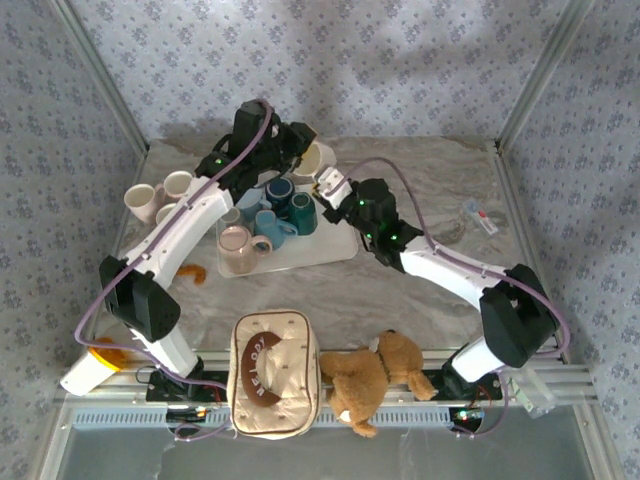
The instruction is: Turn the mug right side up
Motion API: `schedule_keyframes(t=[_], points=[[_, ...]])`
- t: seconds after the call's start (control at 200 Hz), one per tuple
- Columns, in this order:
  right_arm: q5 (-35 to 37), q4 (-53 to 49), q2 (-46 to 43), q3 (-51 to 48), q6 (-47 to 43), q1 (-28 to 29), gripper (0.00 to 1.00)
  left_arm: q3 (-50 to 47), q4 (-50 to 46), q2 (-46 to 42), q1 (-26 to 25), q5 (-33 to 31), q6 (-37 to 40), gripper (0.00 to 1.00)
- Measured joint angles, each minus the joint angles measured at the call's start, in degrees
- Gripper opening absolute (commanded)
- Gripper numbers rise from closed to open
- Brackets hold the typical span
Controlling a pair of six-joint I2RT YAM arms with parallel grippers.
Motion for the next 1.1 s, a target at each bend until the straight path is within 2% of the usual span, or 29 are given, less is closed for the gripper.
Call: schedule_keyframes(t=[0.14,0.32,0.49,0.66,0.819,1.099], points=[[-2.3,-1.2,-0.3,-1.4,6.3,-3.5,0.05,0.0,0.8,0.0,0.1,0.7,-0.3,0.50],[-4.2,-1.3,-0.9,-2.6,12.1,-5.6,0.04,0.0,1.0,0.0,0.8,3.2,0.2,0.52],[-6.3,0.3,-1.0,-4.0,17.1,-8.1,0.04,0.0,0.9,0.0,1.7,6.2,4.5,0.54],[-7.5,0.4,-1.0,-4.2,21.3,-11.5,0.06,-0.5,0.6,-0.1,3.0,10.5,12.0,0.54],[-9.6,2.8,0.1,-4.2,24.9,-15.2,0.06,-5.7,0.4,-1.0,5.3,15.1,21.0,0.55],[-13.2,9.6,10.8,-2.9,30.4,-21.6,0.06,-9.1,-5.2,-1.6,8.1,20.2,41.3,0.59]])
